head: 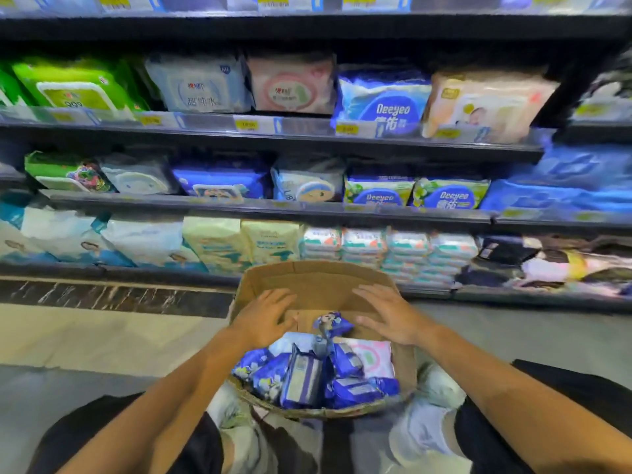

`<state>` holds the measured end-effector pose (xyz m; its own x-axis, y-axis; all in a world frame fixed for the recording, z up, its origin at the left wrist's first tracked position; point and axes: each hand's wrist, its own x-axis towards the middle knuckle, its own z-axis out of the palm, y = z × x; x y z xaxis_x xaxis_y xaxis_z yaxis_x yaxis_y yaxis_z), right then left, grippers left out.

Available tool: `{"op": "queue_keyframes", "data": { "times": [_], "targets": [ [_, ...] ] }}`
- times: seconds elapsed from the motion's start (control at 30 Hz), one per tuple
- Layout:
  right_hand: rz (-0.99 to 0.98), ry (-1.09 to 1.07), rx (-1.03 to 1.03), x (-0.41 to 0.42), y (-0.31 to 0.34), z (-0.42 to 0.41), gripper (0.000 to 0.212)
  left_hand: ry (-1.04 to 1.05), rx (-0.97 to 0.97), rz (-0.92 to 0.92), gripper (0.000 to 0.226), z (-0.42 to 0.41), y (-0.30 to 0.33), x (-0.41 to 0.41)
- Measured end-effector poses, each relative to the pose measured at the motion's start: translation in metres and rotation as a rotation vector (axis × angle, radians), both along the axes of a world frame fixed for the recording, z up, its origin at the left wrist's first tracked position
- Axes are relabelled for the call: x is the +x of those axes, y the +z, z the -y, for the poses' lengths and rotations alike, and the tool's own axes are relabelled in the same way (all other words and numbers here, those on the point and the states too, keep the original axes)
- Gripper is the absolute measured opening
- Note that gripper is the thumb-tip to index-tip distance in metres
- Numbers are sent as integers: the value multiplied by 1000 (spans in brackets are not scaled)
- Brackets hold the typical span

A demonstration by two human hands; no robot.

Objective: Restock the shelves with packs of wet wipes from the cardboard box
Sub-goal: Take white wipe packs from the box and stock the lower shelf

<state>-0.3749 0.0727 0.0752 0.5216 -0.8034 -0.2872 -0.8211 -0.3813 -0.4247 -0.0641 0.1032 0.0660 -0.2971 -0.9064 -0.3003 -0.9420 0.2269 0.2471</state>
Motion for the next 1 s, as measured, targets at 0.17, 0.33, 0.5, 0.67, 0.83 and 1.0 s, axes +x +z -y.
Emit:
{"op": "queue_keyframes", "data": {
  "times": [0.17,0.33,0.5,0.67,0.83,1.0],
  "targets": [
    [-41,-226,242,-14,-59,-3,100,119,243,2,54,12,-38,-11],
    [-192,-414,381,-9,-105,-1,62,245,419,-23,61,36,-85,-4],
    [-181,-674,603,9,-160,8,63,326,551,12,66,56,-144,5],
    [-70,-942,743,18,-201,20,61,420,645,28,70,81,-191,13],
    [89,-1156,774,47,-213,30,98,541,706,9,85,88,-215,9],
    [69,-1311,593,50,-218,17,80,669,824,-19,89,82,-234,20]
  ]
}}
